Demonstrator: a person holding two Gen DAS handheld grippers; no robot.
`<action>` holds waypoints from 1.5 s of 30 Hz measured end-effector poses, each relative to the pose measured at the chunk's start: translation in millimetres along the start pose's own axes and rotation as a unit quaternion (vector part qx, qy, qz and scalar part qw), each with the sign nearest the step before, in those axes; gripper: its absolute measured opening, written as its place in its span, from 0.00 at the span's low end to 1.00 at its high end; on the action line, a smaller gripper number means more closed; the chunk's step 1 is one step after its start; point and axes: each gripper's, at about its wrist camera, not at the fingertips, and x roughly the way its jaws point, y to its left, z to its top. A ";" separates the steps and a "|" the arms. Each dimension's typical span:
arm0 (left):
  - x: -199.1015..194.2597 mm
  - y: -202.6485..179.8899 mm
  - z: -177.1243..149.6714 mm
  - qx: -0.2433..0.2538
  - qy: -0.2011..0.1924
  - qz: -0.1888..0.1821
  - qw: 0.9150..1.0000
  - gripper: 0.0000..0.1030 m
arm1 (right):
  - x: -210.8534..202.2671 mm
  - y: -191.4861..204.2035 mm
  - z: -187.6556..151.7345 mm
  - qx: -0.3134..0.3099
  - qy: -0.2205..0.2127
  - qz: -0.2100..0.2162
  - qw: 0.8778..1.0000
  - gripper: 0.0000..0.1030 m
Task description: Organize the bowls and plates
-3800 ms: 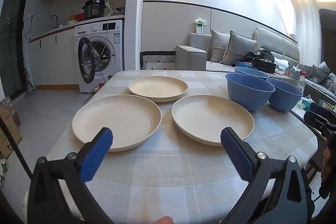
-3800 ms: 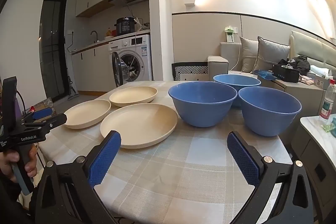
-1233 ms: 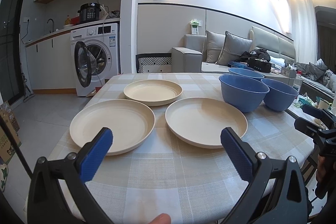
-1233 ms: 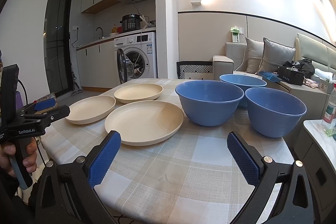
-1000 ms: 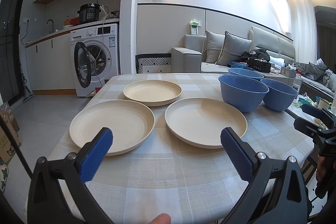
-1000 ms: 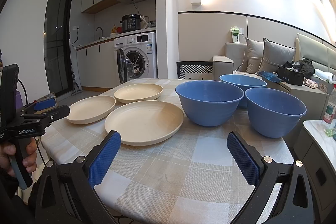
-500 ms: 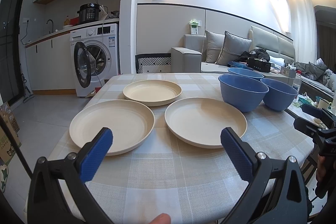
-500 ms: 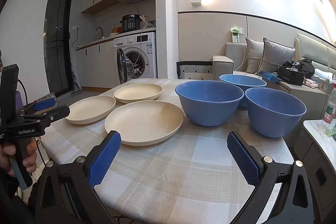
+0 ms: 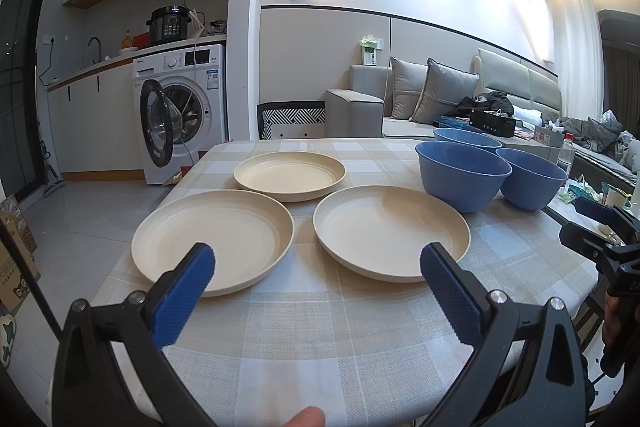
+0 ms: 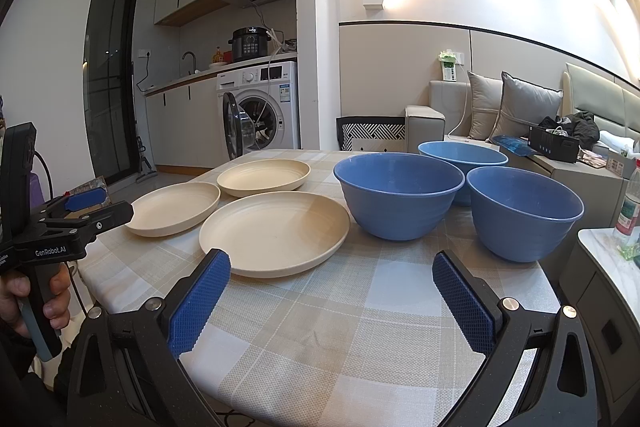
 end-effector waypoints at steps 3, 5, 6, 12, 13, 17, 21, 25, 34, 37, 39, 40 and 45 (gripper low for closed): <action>0.2 -0.2 0.1 0.000 0.000 0.000 1.000 1.00 | -0.7 -0.3 0.4 -0.001 0.000 0.000 1.000 1.00; 1.0 0.3 -0.2 0.001 0.001 -0.001 1.000 1.00 | -0.3 -0.4 0.2 -0.001 0.000 0.000 1.000 1.00; 1.0 -0.2 0.0 0.002 0.002 0.000 1.000 1.00 | -0.5 -0.5 0.4 -0.001 0.001 0.001 1.000 1.00; 3.2 0.3 1.9 0.004 0.001 0.001 1.000 1.00 | 1.2 -2.1 2.3 0.003 0.003 0.003 1.000 1.00; 3.7 1.4 2.4 0.004 0.000 0.003 1.000 1.00 | 1.8 -2.8 3.9 0.004 0.004 0.006 1.000 1.00; 5.4 6.4 5.6 0.001 -0.001 0.015 1.000 1.00 | 4.4 -3.1 9.4 0.006 0.004 0.013 1.000 1.00; 8.6 17.1 9.8 -0.004 0.006 0.026 1.000 1.00 | 11.5 -3.3 16.4 0.015 0.008 0.034 0.999 1.00; 12.2 25.8 15.9 -0.011 0.013 0.038 0.999 1.00 | 19.4 -1.1 23.7 0.012 0.012 0.039 0.999 1.00; 22.2 35.2 29.0 -0.016 0.019 0.048 0.999 1.00 | 34.0 9.5 43.0 -0.016 0.018 0.042 0.999 1.00; 25.3 35.7 33.4 -0.017 0.018 0.048 0.999 1.00 | 38.6 13.0 51.5 -0.024 0.015 0.043 0.999 1.00; 26.9 36.6 35.7 -0.016 0.018 0.047 0.999 1.00 | 42.0 14.2 57.6 -0.025 0.014 0.047 0.999 1.00; 28.2 37.0 36.9 -0.016 0.018 0.048 0.999 1.00 | 43.6 14.9 59.7 -0.025 0.013 0.048 0.998 1.00; 31.4 40.2 43.6 -0.019 0.024 0.051 0.998 1.00 | 51.0 16.2 71.4 -0.026 0.016 0.047 0.998 1.00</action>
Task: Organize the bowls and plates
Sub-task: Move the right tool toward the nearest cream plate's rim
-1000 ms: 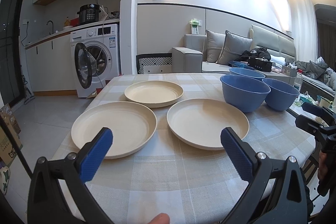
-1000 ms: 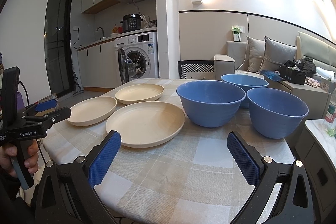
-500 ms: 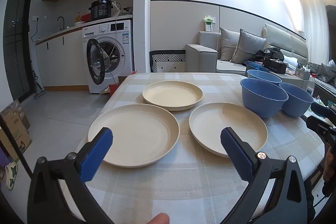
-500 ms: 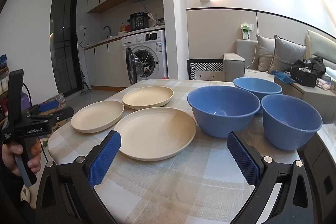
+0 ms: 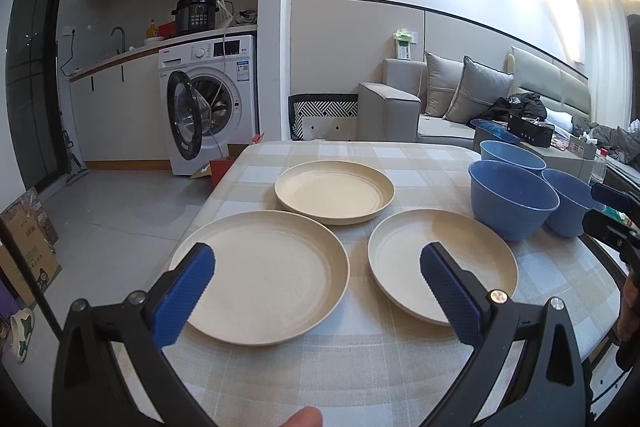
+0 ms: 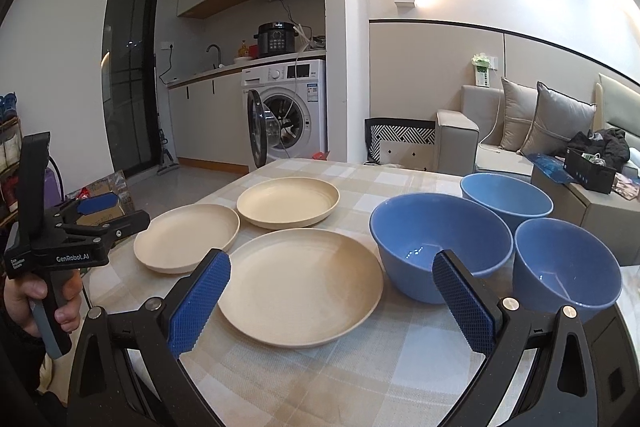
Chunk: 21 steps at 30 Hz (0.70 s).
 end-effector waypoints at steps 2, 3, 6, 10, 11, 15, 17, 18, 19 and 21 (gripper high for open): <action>0.9 0.9 2.8 -0.002 0.001 0.001 1.000 1.00 | 2.9 0.4 4.8 -0.001 0.002 0.001 1.000 1.00; 2.2 1.3 4.7 -0.002 0.005 0.001 1.000 1.00 | 4.0 0.2 7.4 -0.001 0.002 0.000 1.000 1.00; 4.5 1.0 9.1 0.000 0.007 0.002 1.000 1.00 | 7.1 -1.9 11.9 0.003 0.003 0.000 1.000 1.00; 9.0 1.2 14.3 0.000 0.008 0.003 1.000 1.00 | 13.5 -4.0 20.1 0.002 0.004 -0.001 1.000 1.00; 10.0 1.7 15.2 -0.001 0.009 0.002 1.000 1.00 | 15.0 -3.8 21.5 0.002 0.004 0.000 1.000 1.00; 18.0 3.4 21.5 -0.008 0.014 0.003 1.000 1.00 | 23.6 -4.0 28.5 -0.002 0.009 0.003 1.000 1.00; 22.5 4.5 24.9 -0.010 0.018 0.003 1.000 1.00 | 28.1 -3.9 31.6 -0.005 0.011 0.006 1.000 1.00; 24.7 5.1 26.5 -0.012 0.020 0.003 1.000 1.00 | 29.8 -3.7 33.3 -0.006 0.011 0.006 1.000 1.00; 26.6 5.6 28.2 -0.013 0.022 0.004 1.000 1.00 | 32.5 -3.9 35.6 -0.006 0.012 0.007 1.000 1.00; 31.2 7.3 31.3 -0.014 0.024 0.008 1.000 1.00 | 37.1 -4.7 39.4 -0.005 0.013 0.009 1.000 1.00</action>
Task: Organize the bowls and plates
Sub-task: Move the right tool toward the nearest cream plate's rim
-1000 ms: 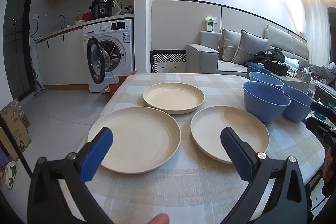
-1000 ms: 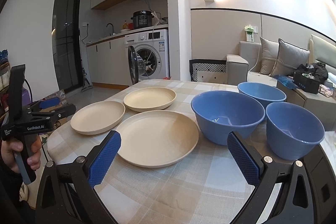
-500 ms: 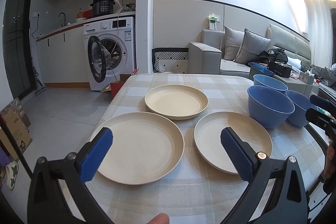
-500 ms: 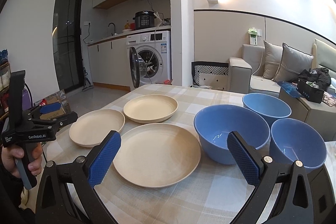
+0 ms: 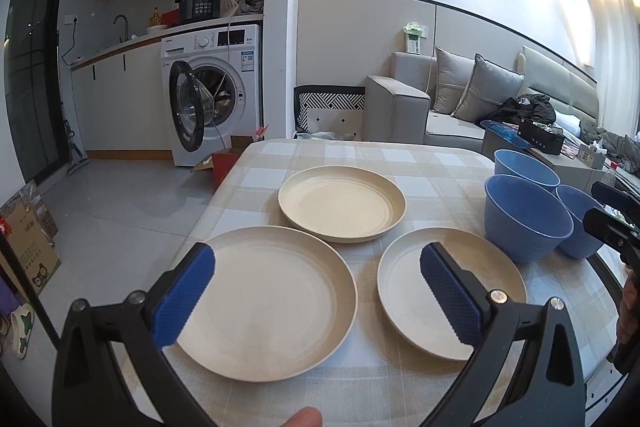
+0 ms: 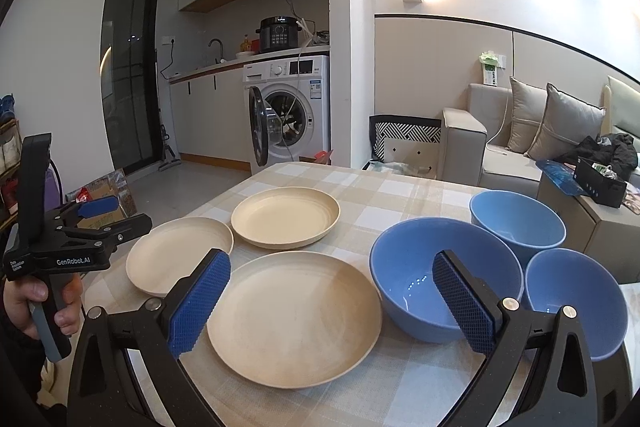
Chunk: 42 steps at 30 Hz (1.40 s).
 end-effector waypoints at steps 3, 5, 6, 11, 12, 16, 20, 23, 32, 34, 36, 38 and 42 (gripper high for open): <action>6.5 -0.4 4.3 0.004 0.002 0.004 1.000 1.00 | 6.5 -1.0 5.8 0.002 0.001 0.002 1.000 1.00; 8.9 -1.3 7.2 0.005 0.002 0.005 1.000 1.00 | 10.8 -1.9 10.7 0.002 0.001 0.004 1.000 1.00; 10.8 -1.1 9.6 0.005 0.003 0.005 1.000 1.00 | 12.7 -2.5 12.4 0.003 0.001 0.004 1.000 1.00; 17.0 -0.3 16.8 0.006 0.004 0.006 1.000 1.00 | 21.2 -2.8 22.5 -0.001 0.004 0.006 1.000 1.00; 18.6 -0.1 18.8 0.006 0.004 0.005 1.000 1.00 | 23.2 -3.0 24.5 -0.002 0.004 0.007 1.000 1.00; 24.3 0.9 25.1 0.007 0.004 0.002 1.000 1.00 | 32.2 -1.9 33.7 -0.003 0.008 0.010 1.000 1.00; 30.1 1.2 29.3 0.008 0.006 0.002 1.000 1.00 | 41.5 -0.5 41.5 -0.006 0.014 0.011 1.000 1.00; 34.0 3.3 32.9 0.007 0.007 0.001 1.000 1.00 | 48.4 -0.3 45.6 -0.009 0.021 0.014 1.000 1.00; 43.8 6.3 40.9 0.006 0.010 0.002 1.000 1.00 | 72.8 -0.7 57.1 -0.002 0.041 0.018 0.999 1.00; 49.7 8.1 45.6 0.006 0.013 0.004 1.000 1.00 | 79.0 0.4 59.8 -0.004 0.044 0.019 0.999 1.00; 56.4 8.2 49.3 0.007 0.017 0.003 1.000 1.00 | 85.2 2.1 62.5 -0.006 0.047 0.021 0.999 1.00; 62.0 8.4 51.5 0.009 0.021 0.004 1.000 1.00 | 90.8 4.3 65.5 -0.007 0.052 0.025 0.998 1.00; 72.4 7.5 56.5 0.011 0.023 0.004 1.000 1.00 | 103.3 4.3 72.1 -0.007 0.062 0.028 0.998 1.00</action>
